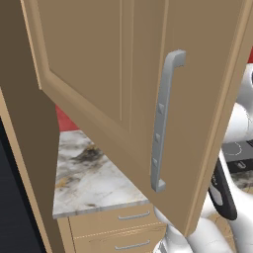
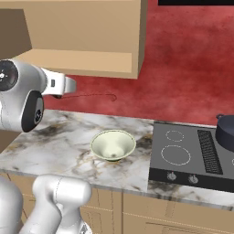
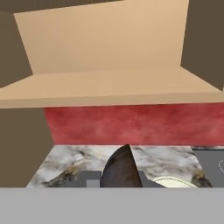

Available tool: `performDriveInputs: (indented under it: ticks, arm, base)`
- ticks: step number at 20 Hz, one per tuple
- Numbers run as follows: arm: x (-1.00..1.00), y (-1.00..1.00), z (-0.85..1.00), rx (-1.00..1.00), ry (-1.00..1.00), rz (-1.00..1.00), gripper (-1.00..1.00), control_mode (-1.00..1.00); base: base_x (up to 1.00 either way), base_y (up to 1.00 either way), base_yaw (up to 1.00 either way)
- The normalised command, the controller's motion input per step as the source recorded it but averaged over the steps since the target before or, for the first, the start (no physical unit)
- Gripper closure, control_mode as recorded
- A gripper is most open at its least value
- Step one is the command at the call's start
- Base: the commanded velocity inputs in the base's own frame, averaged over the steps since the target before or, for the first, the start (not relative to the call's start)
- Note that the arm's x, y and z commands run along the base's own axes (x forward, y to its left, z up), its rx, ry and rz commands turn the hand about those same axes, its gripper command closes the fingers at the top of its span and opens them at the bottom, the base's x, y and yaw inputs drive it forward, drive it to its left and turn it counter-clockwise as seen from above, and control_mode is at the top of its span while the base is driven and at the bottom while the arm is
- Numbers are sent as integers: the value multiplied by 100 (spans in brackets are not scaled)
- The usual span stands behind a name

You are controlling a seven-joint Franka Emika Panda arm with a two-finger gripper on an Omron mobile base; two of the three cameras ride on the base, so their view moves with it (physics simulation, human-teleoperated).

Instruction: Open the cabinet and move the ladle to the pot. Then close the cabinet.

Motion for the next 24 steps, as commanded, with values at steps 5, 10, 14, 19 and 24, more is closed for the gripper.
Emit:
performDriveInputs:
  ticks: [5,10,14,19,24]
  arm:
    - [-9,-20,0,0,3,-2,100,-100]
    - [-3,-6,0,0,1,-1,100,100]
    - [0,0,0,0,0,0,100,100]
    - [0,0,0,0,0,0,100,100]
    - [0,0,0,0,0,0,100,100]
  base:
    - [0,0,0]
    - [-11,-21,-2]
    - [-29,-28,-2]
    - [-36,-24,-2]
    - [-32,-41,-3]
